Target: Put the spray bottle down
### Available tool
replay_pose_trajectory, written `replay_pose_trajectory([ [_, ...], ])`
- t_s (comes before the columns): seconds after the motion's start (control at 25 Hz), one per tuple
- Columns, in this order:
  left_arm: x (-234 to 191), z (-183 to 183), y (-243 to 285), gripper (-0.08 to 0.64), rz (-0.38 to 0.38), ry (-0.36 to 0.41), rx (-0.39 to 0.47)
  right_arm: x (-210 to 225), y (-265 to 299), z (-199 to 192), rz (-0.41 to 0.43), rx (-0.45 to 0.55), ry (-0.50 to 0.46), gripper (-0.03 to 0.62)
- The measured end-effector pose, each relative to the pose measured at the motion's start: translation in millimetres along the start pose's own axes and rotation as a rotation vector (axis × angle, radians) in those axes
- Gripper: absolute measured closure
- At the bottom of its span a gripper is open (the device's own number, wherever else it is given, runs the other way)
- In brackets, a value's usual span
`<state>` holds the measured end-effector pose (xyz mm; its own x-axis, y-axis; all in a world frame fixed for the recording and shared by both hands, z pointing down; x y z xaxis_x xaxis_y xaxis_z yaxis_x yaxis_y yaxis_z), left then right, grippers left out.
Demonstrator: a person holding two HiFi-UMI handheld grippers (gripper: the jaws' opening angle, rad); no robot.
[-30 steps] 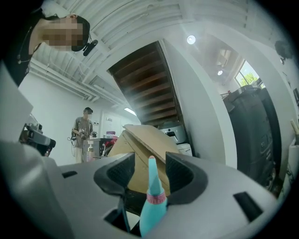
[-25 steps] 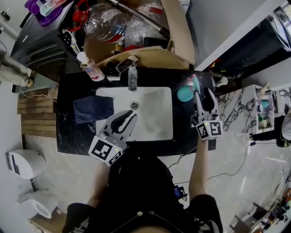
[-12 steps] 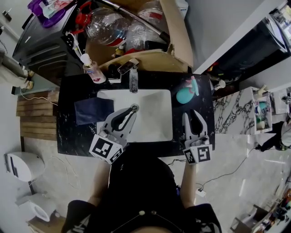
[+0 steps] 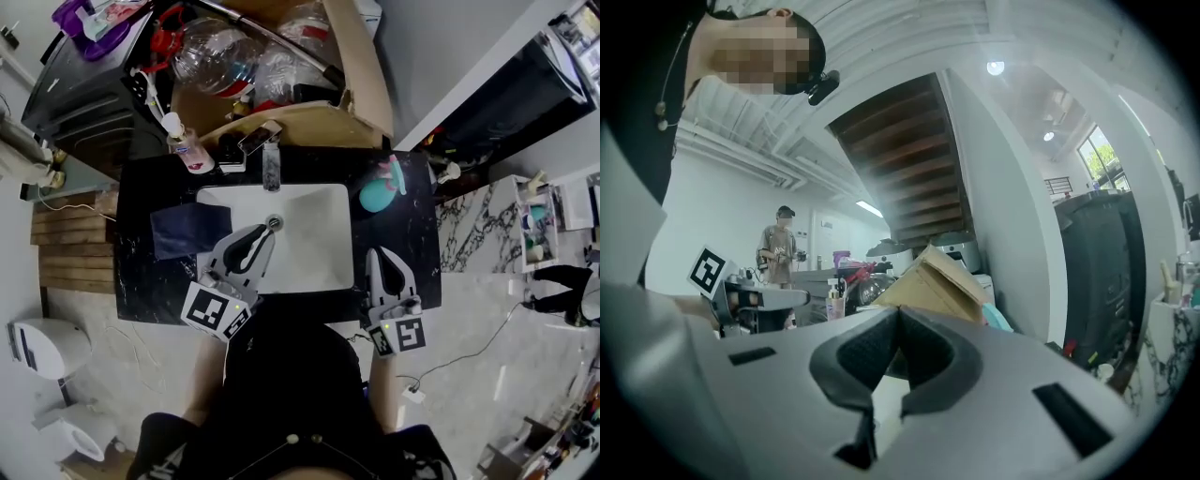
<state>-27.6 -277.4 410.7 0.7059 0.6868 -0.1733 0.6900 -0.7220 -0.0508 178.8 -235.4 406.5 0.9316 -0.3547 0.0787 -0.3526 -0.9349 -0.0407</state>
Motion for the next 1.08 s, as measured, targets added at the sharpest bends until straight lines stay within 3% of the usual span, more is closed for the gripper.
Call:
replay_pose_trajectory([
  [0.16,1,0,-1,0.506,0.0,-0.003,-0.001,-4,-2,5,0.004,-0.008,-0.045,0.589],
  [1.08,10,19,-7,0.508,0.002,0.025,0.032,-15,2,24,-0.009,0.086,-0.045,0.591],
])
Point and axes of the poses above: the fingertips, and each gripper's own axes: y forward along the fingers, x to its right, z out of its top, the point moved 2 cm from there along -y, backward along the fingers, and after that the axes turned 6 degrees about x, right-handed, at the moved point
